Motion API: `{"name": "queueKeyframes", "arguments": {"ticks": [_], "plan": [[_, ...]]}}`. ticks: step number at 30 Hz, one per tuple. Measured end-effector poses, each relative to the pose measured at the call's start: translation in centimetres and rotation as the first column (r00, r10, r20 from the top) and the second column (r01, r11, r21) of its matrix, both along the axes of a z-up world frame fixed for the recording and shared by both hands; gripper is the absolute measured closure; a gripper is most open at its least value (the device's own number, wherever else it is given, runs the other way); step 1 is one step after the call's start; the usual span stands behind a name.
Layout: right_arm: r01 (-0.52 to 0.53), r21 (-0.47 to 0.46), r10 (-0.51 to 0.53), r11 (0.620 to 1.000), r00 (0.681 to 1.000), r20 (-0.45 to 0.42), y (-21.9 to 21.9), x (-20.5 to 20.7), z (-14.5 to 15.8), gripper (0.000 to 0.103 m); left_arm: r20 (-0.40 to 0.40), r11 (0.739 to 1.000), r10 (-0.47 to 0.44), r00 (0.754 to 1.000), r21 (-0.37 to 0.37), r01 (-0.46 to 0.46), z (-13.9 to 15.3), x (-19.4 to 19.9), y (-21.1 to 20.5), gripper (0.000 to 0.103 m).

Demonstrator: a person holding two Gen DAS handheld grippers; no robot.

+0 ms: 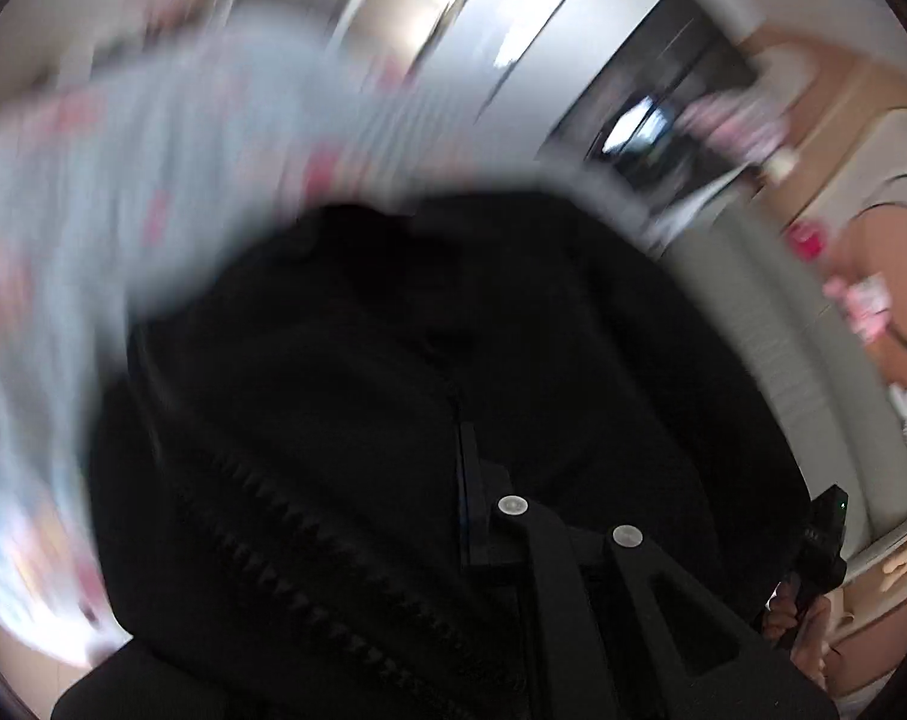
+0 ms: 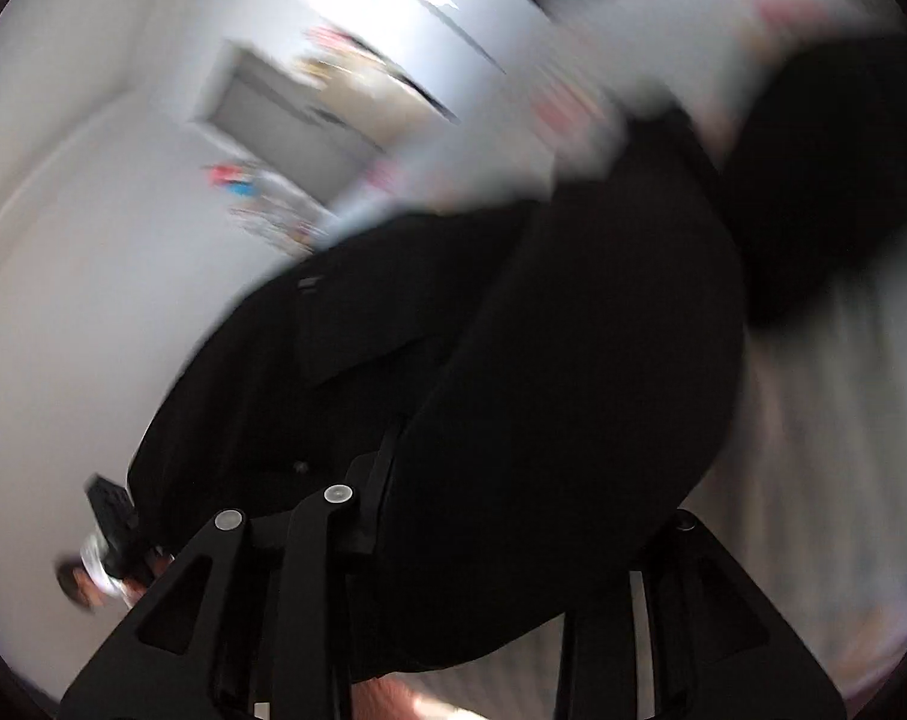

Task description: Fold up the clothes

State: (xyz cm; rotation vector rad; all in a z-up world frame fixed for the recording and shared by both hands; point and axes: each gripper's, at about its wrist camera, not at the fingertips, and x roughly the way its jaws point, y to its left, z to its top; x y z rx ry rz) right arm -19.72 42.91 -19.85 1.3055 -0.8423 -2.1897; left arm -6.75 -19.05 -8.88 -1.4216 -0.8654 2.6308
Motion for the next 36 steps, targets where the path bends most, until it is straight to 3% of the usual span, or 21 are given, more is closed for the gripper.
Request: {"name": "queueKeyframes", "arguments": {"ticks": [1,2,3,4,5,7,8,10,12,15,16,18,21,23,26,27,30,31,33,34,36], "plan": [[0.025,0.014,-0.027,1.000,0.995,0.097,0.6,0.1,-3.8,0.073,0.125,0.999,-0.021,0.992,-0.035,0.025,-3.5,0.0,0.7,0.097],[0.031,0.063,-0.040,0.998,0.990,0.137,0.8,0.9,-5.7,0.073,0.232,0.996,-0.037,0.972,-0.067,0.054,-6.6,0.1,1.6,0.097],[0.019,0.089,-0.031,0.996,0.990,0.141,0.8,2.0,-6.9,0.073,0.264,0.993,-0.046,0.963,-0.095,0.074,-8.4,1.2,2.6,0.096],[0.011,0.099,-0.024,0.995,0.991,0.130,0.9,3.2,-7.2,0.072,0.245,0.992,-0.044,0.968,-0.106,0.072,-9.1,2.5,3.3,0.090],[0.004,0.111,-0.017,0.994,0.993,0.120,1.0,4.5,-7.5,0.070,0.224,0.993,-0.038,0.974,-0.096,0.061,-9.4,3.5,3.5,0.075],[0.009,0.155,-0.025,0.988,0.995,0.095,1.4,6.6,-6.7,0.066,0.178,0.998,-0.019,0.984,-0.055,0.030,-9.6,5.3,3.6,0.061],[0.017,0.185,-0.032,0.983,0.997,0.077,1.4,7.1,-6.0,0.066,0.159,0.999,-0.009,0.987,-0.047,0.016,-9.4,6.0,3.6,0.061],[0.040,0.277,-0.047,0.960,0.999,0.016,1.7,8.1,-4.4,0.064,0.129,0.994,0.013,0.992,-0.108,0.001,-8.3,6.7,3.8,0.061],[0.056,0.344,-0.044,0.937,0.998,-0.044,1.5,9.0,-3.0,0.064,0.045,0.988,0.015,0.999,-0.157,-0.008,-5.9,7.4,4.3,0.061],[0.057,0.413,0.013,0.909,0.986,-0.165,-0.8,9.8,0.5,0.058,-0.112,0.994,-0.009,0.994,-0.108,-0.004,-2.5,8.6,4.7,0.052],[0.008,0.417,0.070,0.909,0.983,-0.172,-1.9,9.8,0.3,0.045,-0.146,0.996,-0.027,0.989,-0.092,0.014,-2.4,8.6,5.1,0.049],[-0.091,0.427,0.184,0.899,0.966,-0.180,-4.3,9.7,-0.2,0.029,-0.199,0.997,-0.056,0.978,-0.070,0.043,-2.5,8.5,5.9,0.045],[-0.250,0.506,0.326,0.825,0.943,-0.066,-8.1,8.0,-5.0,0.030,-0.108,0.996,-0.015,0.994,-0.091,0.005,-4.5,7.8,6.4,0.045],[-0.260,0.600,0.325,0.757,0.946,0.000,-10.0,6.4,-7.3,0.038,-0.082,0.997,0.015,0.997,-0.071,-0.021,-5.3,8.1,6.2,0.045],[-0.219,0.777,0.276,0.590,0.959,0.061,-10.1,5.7,-10.4,0.061,-0.126,0.988,0.050,0.991,-0.136,-0.068,-3.8,10.6,6.2,0.045],[-0.196,0.794,0.288,0.575,0.957,0.028,-9.7,6.3,-10.2,0.061,-0.147,0.983,0.058,0.988,-0.166,-0.082,-3.0,11.6,6.3,0.045],[-0.145,0.815,0.274,0.562,0.961,-0.019,-7.9,7.6,-9.9,0.064,-0.226,0.986,-0.005,0.974,-0.163,-0.033,-1.7,12.9,8.0,0.043],[-0.127,0.810,0.248,0.572,0.968,-0.023,-6.7,7.9,-10.0,0.068,-0.251,0.989,-0.033,0.967,-0.148,-0.005,-1.4,13.0,8.7,0.043],[-0.079,0.773,0.173,0.629,0.984,-0.041,-4.2,8.0,-9.7,0.082,-0.276,0.994,-0.078,0.958,-0.093,0.055,-1.1,12.5,10.4,0.043],[-0.043,0.772,0.135,0.635,0.989,-0.056,-3.2,7.9,-9.5,0.088,-0.280,0.994,-0.100,0.955,-0.068,0.084,-1.4,12.0,11.5,0.043],[0.002,0.766,0.091,0.642,0.993,-0.079,-2.5,7.0,-9.5,0.088,-0.285,0.987,-0.159,0.945,-0.042,0.154,-1.6,10.6,14.3,0.043]]}}
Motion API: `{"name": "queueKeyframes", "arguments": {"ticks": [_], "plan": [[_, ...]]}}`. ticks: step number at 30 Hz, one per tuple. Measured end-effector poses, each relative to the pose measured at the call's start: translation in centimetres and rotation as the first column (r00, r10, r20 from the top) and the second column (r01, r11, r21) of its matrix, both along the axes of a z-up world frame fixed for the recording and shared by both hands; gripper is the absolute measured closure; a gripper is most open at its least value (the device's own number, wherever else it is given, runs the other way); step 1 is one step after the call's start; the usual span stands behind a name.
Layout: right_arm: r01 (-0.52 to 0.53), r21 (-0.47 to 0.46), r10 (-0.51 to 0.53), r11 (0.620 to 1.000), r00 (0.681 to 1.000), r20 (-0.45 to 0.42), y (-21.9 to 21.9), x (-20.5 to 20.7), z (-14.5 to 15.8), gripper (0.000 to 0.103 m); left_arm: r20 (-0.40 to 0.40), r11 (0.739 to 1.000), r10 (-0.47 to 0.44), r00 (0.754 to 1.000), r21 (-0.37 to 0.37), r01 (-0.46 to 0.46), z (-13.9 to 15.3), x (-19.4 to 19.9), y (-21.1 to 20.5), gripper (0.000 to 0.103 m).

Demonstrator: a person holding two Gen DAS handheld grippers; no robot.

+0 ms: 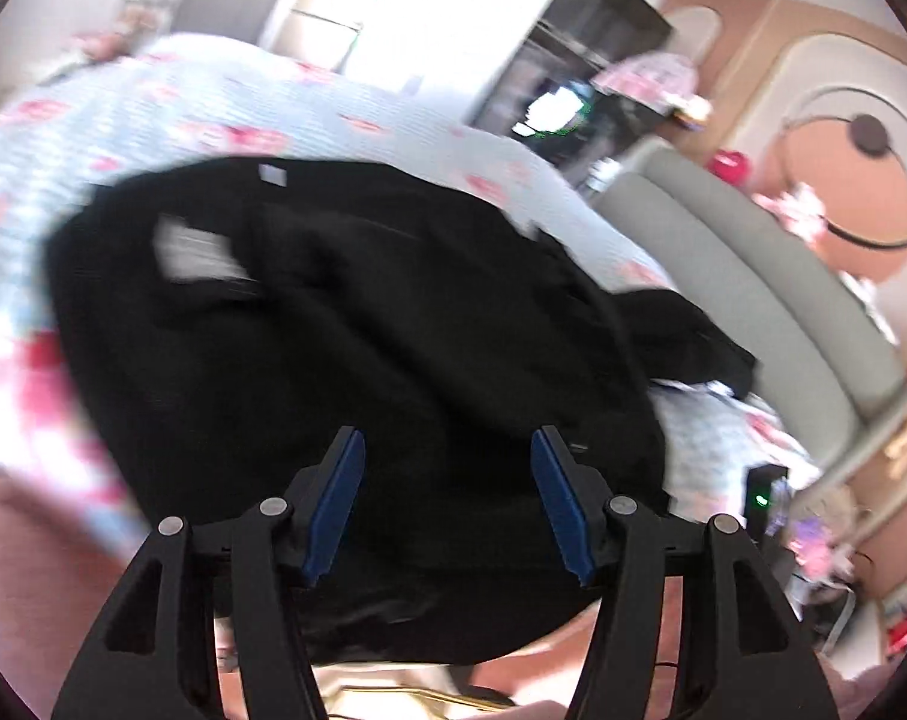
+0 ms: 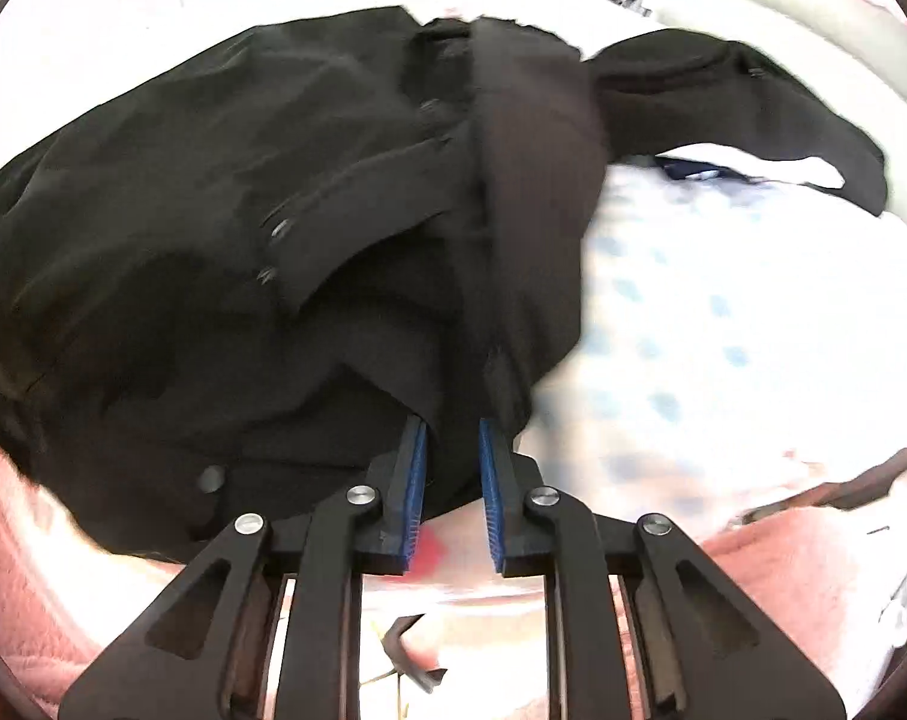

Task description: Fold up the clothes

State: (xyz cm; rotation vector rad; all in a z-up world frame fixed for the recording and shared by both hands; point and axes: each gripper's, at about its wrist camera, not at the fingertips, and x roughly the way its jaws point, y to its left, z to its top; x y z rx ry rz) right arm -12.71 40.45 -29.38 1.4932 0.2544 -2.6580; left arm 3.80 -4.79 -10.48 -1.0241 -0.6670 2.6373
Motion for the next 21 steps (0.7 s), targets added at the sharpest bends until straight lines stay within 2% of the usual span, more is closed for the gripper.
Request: {"name": "queueKeyframes", "arguments": {"ticks": [3,6,7,9,11,13,14,15,17,18,19,20,21], "plan": [[0.022,-0.114,-0.021,0.993,1.000,0.008,1.8,-0.7,1.2,0.088,-0.005,0.990,-0.142,0.990,-0.013,0.142,0.4,-2.9,4.9,0.043],[0.062,-0.276,-0.056,0.959,0.998,0.030,6.4,0.0,2.9,0.082,0.031,0.961,-0.273,0.961,-0.043,0.274,0.3,-5.4,10.2,0.043],[0.077,-0.328,-0.068,0.942,0.997,0.039,7.3,-0.2,3.0,0.078,0.055,0.953,-0.295,0.954,-0.052,0.298,-0.2,-6.5,11.8,0.043],[0.107,-0.424,-0.090,0.899,0.994,0.058,9.0,-0.6,3.1,0.074,0.074,0.958,-0.261,0.963,-0.105,0.267,-1.6,-9.4,14.7,0.045],[0.110,-0.434,-0.095,0.894,0.994,0.057,9.0,-1.1,3.6,0.069,0.071,0.946,-0.277,0.958,-0.154,0.284,-2.5,-12.3,17.6,0.043],[0.074,-0.422,-0.065,0.904,0.997,0.037,8.2,-0.7,4.3,0.063,0.144,0.927,-0.295,0.945,-0.195,0.319,-4.2,-15.6,20.7,0.041],[0.071,-0.419,-0.062,0.905,0.997,0.035,8.4,-0.6,4.7,0.063,0.188,0.917,-0.307,0.933,-0.203,0.343,-5.2,-17.1,22.1,0.031],[0.071,-0.426,-0.063,0.902,0.997,0.034,8.5,0.1,5.1,0.062,0.266,0.908,-0.339,0.902,-0.158,0.388,-6.7,-18.4,23.0,0.027],[0.099,-0.438,-0.088,0.894,0.995,0.045,8.3,2.6,5.7,0.055,0.420,0.877,-0.417,0.806,-0.049,0.478,-9.4,-19.8,25.0,0.026],[0.113,-0.443,-0.101,0.889,0.994,0.050,8.3,3.8,6.0,0.051,0.419,0.865,-0.427,0.801,-0.068,0.497,-9.5,-19.7,25.7,0.032],[0.132,-0.449,-0.119,0.884,0.991,0.057,9.2,3.9,6.0,0.051,0.384,0.854,-0.444,0.810,-0.091,0.512,-8.9,-19.1,26.2,0.061],[0.146,-0.458,-0.128,0.877,0.989,0.069,9.8,3.9,5.7,0.051,0.350,0.847,-0.457,0.818,-0.109,0.520,-8.1,-18.6,26.6,0.068],[0.160,-0.468,-0.138,0.869,0.987,0.082,10.4,4.0,5.4,0.051,0.317,0.854,-0.458,0.830,-0.103,0.510,-7.1,-18.3,26.5,0.073]]}}
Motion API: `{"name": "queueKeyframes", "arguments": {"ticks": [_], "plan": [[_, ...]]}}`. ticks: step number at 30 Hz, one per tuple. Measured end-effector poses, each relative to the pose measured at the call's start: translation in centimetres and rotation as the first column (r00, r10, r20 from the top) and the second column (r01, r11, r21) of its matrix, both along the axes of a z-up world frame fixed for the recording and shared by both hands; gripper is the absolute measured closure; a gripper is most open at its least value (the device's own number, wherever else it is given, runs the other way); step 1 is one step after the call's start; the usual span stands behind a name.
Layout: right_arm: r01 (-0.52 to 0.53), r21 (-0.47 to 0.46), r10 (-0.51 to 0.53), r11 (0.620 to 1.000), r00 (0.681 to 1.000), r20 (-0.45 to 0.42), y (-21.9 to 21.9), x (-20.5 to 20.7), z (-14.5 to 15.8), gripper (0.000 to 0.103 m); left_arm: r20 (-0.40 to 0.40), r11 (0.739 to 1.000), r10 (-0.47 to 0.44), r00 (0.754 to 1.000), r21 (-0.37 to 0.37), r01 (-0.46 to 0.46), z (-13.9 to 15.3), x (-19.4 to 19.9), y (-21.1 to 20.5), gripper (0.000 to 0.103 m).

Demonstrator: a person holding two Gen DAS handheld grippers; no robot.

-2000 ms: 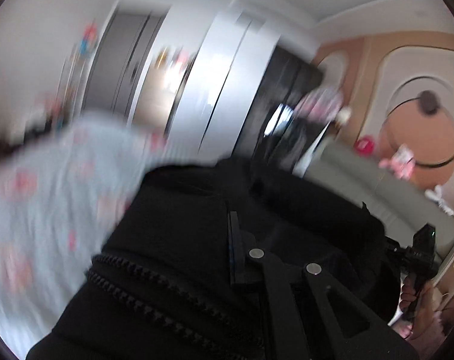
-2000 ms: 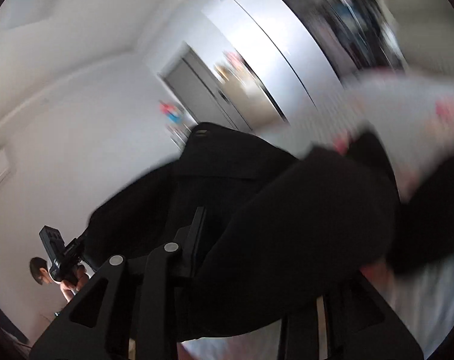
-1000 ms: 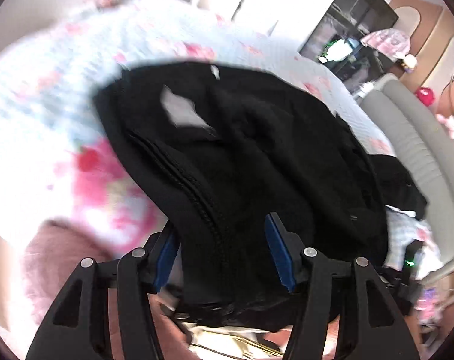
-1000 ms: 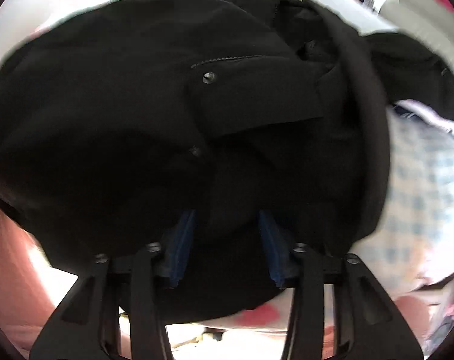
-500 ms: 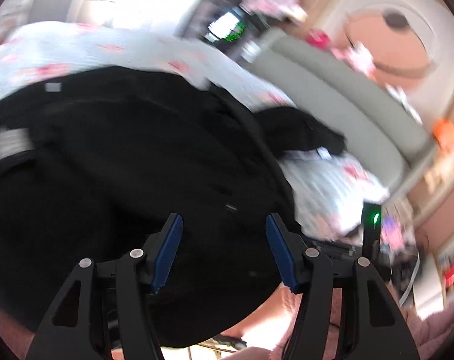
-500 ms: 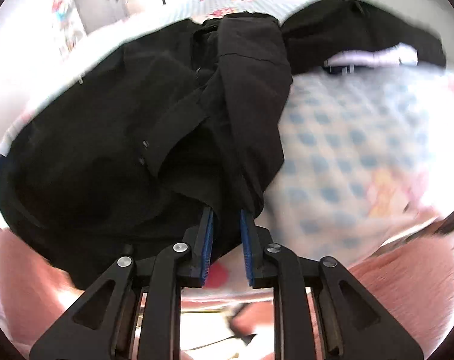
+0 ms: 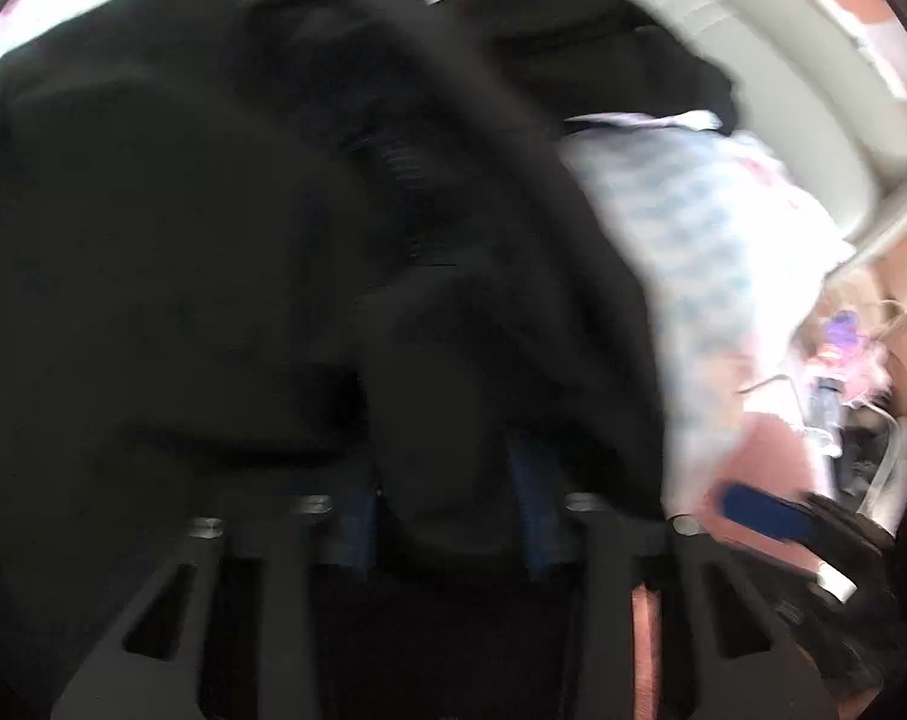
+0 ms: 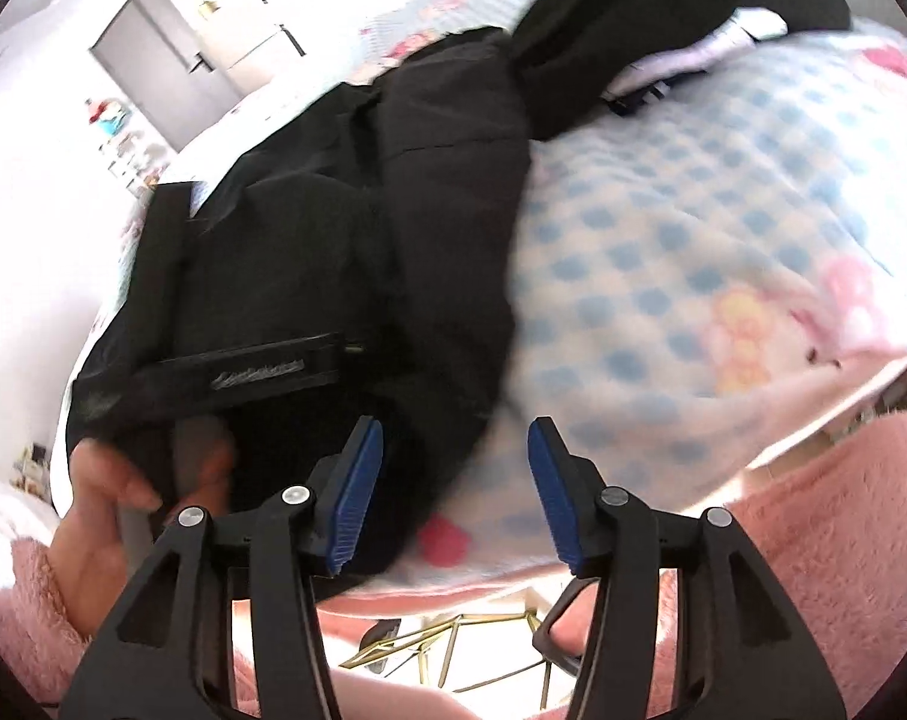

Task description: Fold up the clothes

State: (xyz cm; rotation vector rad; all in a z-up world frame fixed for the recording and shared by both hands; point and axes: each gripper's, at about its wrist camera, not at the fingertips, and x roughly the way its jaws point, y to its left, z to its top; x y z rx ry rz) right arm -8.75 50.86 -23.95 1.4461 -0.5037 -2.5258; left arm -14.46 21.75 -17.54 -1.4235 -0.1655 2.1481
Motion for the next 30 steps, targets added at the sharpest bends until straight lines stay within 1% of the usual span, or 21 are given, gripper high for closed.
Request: {"name": "queueKeyframes", "arguments": {"ticks": [1,2,4,5,7,8,11,12,14,15,17,18,19,20,21,22,24,25,27,28,30], "plan": [[0.010,-0.013,-0.010,1.000,1.000,0.011,0.6,0.0,-0.3,0.051,-0.027,1.000,0.009,1.000,0.023,-0.008,1.0,0.4,0.0,0.080],[0.020,-0.025,-0.020,0.999,1.000,0.020,1.2,0.0,-0.5,0.051,-0.059,0.999,0.020,0.998,0.042,-0.018,2.2,0.8,-0.1,0.084],[0.032,-0.050,-0.031,0.998,0.999,0.021,2.3,-0.5,-0.7,0.051,-0.152,0.997,0.069,0.986,0.054,-0.061,5.0,1.8,-0.7,0.086],[0.037,-0.062,-0.035,0.997,0.999,0.020,2.7,-0.6,-0.7,0.051,-0.190,0.993,0.098,0.977,0.077,-0.085,6.6,2.4,-1.4,0.086],[0.023,-0.082,-0.023,0.996,1.000,0.000,1.4,1.0,0.6,0.049,-0.249,0.987,0.139,0.959,0.113,-0.114,9.2,4.0,-2.9,0.086],[0.015,-0.088,-0.016,0.996,1.000,-0.010,0.9,1.1,0.9,0.048,-0.279,0.983,0.160,0.947,0.132,-0.128,10.6,5.0,-3.7,0.086],[-0.013,-0.107,0.009,0.994,0.999,-0.037,-0.4,1.2,1.7,0.046,-0.333,0.960,0.249,0.909,0.212,-0.185,13.9,8.8,-7.2,0.086],[-0.031,-0.122,0.026,0.992,0.999,-0.042,-0.9,1.1,1.9,0.045,-0.308,0.938,0.302,0.902,0.267,-0.223,14.1,10.1,-8.9,0.087],[-0.072,-0.158,0.065,0.985,0.996,-0.054,-2.0,0.8,2.1,0.040,-0.245,0.893,0.393,0.887,0.331,-0.304,12.9,12.1,-11.5,0.087],[-0.098,-0.183,0.088,0.978,0.994,-0.062,-2.7,0.6,2.1,0.038,-0.214,0.892,0.406,0.888,0.304,-0.335,11.3,12.7,-11.9,0.087],[-0.150,-0.229,0.136,0.962,0.988,-0.079,-4.1,0.5,2.2,0.035,-0.102,0.927,0.356,0.929,0.162,-0.338,6.2,12.2,-11.2,0.087],[-0.170,-0.232,0.157,0.958,0.985,-0.076,-5.0,0.2,2.1,0.032,-0.036,0.938,0.336,0.941,0.106,-0.331,3.7,11.9,-10.9,0.087],[-0.190,-0.236,0.178,0.953,0.981,-0.073,-5.9,-0.2,1.9,0.032,0.054,0.937,0.326,0.944,0.113,-0.330,1.4,11.5,-11.0,0.087],[-0.211,-0.237,0.199,0.948,0.977,-0.070,-6.7,-0.5,1.7,0.032,0.138,0.927,0.329,0.934,0.143,-0.347,-0.4,11.3,-11.2,0.086],[-0.234,-0.217,0.224,0.948,0.972,-0.071,-7.5,-0.9,1.5,0.032,0.164,0.922,0.328,0.930,0.157,-0.353,-1.0,11.1,-11.3,0.085],[-0.261,-0.171,0.252,0.950,0.965,-0.072,-8.6,-0.7,1.4,0.032,0.158,0.924,0.319,0.935,0.167,-0.343,-1.0,11.0,-11.2,0.083],[-0.265,-0.045,0.263,0.963,0.964,-0.049,-9.8,-1.5,0.8,0.031,0.101,0.931,0.313,0.944,0.163,-0.326,0.1,11.0,-11.0,0.078],[-0.245,0.014,0.245,0.969,0.969,-0.014,-10.0,-2.1,0.1,0.031,0.083,0.933,0.307,0.948,0.170,-0.317,0.7,11.3,-10.9,0.073],[-0.181,0.074,0.180,0.981,0.983,0.025,-9.3,-3.1,-1.1,0.031,0.042,0.937,0.288,0.957,0.193,-0.291,1.9,11.7,-11.0,0.065],[-0.164,0.094,0.163,0.982,0.986,0.025,-9.0,-3.3,-1.2,0.033,0.020,0.940,0.282,0.959,0.195,-0.280,2.5,12.0,-11.0,0.061],[-0.116,0.185,0.120,0.976,0.993,-0.007,-8.1,-2.9,-0.5,0.033,-0.024,0.945,0.262,0.965,0.210,-0.251,3.5,12.4,-11.3,0.061]]}}
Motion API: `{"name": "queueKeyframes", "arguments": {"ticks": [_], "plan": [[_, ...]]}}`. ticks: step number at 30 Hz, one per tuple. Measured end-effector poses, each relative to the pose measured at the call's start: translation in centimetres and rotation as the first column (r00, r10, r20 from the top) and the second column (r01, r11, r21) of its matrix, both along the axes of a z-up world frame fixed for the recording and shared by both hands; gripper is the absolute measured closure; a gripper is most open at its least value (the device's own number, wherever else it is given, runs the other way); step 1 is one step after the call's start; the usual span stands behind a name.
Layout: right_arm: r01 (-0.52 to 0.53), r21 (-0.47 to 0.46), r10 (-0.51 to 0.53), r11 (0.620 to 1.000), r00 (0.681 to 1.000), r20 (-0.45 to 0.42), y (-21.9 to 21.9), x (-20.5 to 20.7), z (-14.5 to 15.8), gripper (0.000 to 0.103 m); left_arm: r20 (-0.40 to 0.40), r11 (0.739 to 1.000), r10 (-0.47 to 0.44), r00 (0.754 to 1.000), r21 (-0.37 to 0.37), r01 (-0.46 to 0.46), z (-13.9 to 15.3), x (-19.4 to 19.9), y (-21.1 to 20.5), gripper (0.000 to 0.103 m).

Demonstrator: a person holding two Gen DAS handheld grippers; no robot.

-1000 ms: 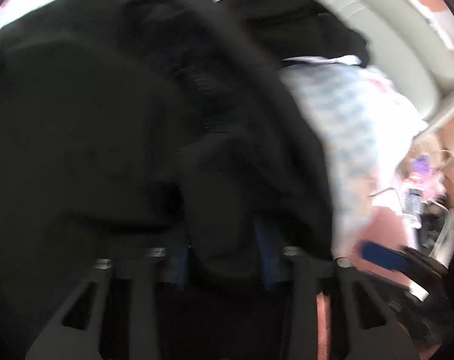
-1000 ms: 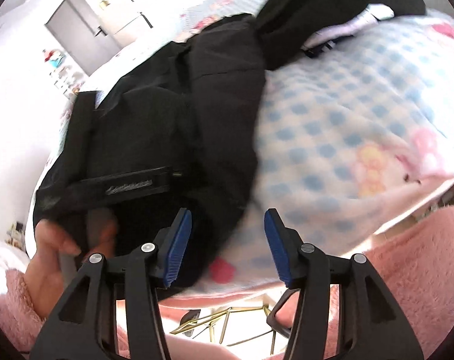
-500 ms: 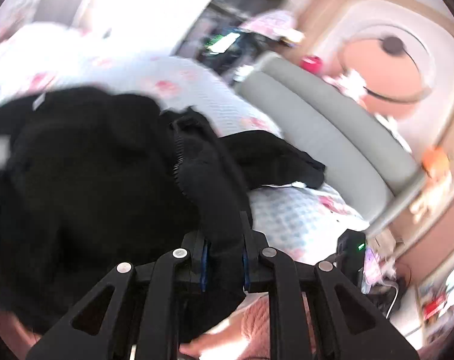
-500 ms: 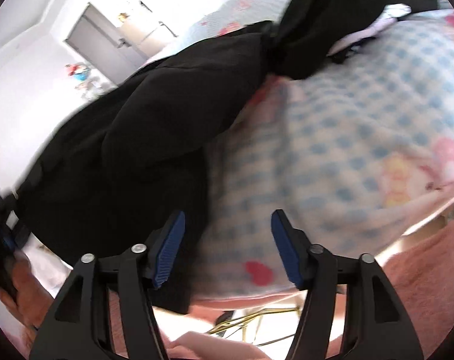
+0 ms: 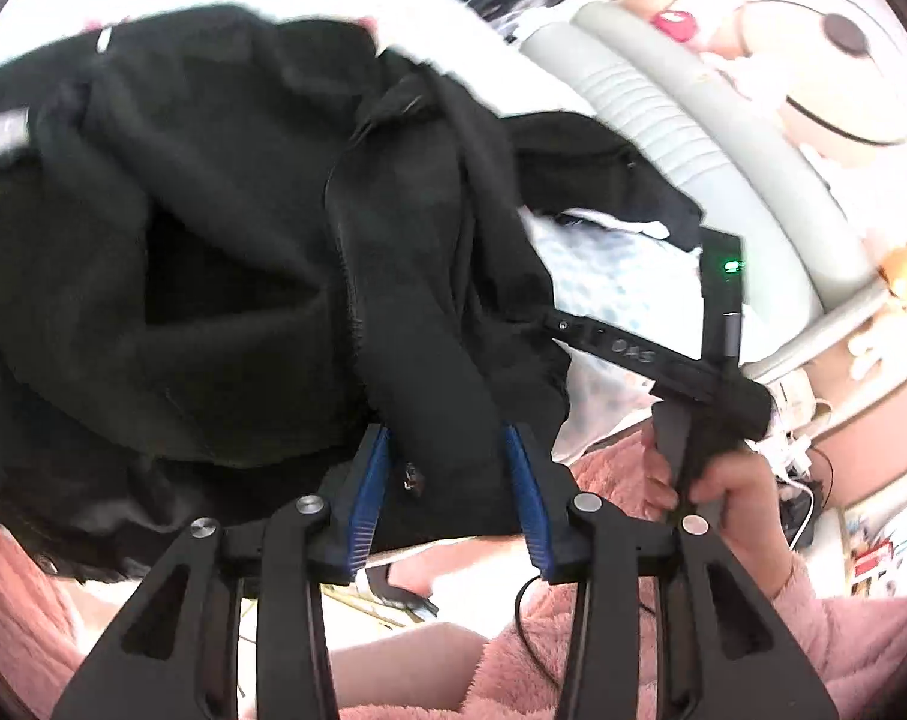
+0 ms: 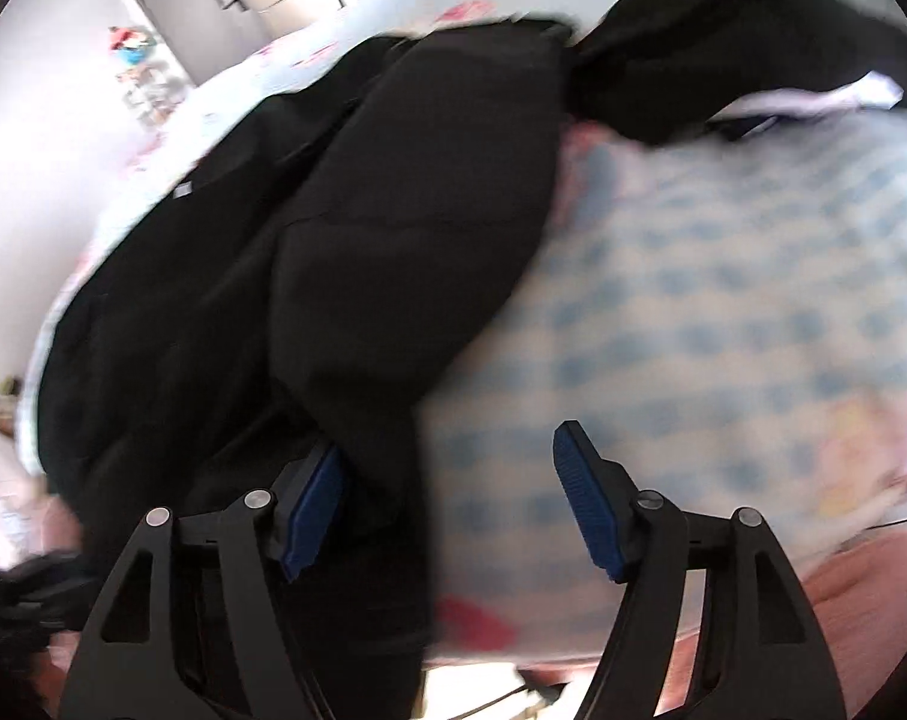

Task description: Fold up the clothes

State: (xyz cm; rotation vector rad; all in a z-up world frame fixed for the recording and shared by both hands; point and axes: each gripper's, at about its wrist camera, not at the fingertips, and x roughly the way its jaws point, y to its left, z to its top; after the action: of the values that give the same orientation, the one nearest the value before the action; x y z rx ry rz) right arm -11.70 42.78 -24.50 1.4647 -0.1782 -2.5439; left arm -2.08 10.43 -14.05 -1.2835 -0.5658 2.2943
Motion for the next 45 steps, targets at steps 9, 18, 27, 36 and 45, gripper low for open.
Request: {"name": "queueKeyframes", "arguments": {"ticks": [9,18,27,36,45], "plan": [[0.048,-0.129,-0.061,0.990,0.993,-0.098,2.5,2.6,2.7,0.030,-0.063,0.999,-0.036,0.997,0.029,0.038,-0.7,-4.9,1.1,0.049],[0.191,-0.031,-0.190,0.981,0.981,0.027,5.0,3.7,-0.7,0.039,0.106,0.997,0.023,0.994,-0.079,-0.014,-5.6,-8.6,3.1,0.040],[0.110,-0.156,-0.116,0.982,0.993,-0.027,7.0,4.3,3.7,0.030,0.024,1.000,0.012,1.000,-0.024,-0.011,-3.6,-12.3,3.6,0.034],[-0.161,-0.166,0.176,0.973,0.981,0.078,-0.7,-6.9,0.0,0.088,0.084,0.977,0.214,0.973,-0.021,-0.213,-6.6,-20.3,5.8,0.086],[0.087,-0.311,-0.130,0.946,0.984,-0.120,4.0,-0.7,6.2,0.092,-0.170,0.946,0.306,0.937,-0.052,-0.319,2.2,-14.7,1.8,0.097]]}}
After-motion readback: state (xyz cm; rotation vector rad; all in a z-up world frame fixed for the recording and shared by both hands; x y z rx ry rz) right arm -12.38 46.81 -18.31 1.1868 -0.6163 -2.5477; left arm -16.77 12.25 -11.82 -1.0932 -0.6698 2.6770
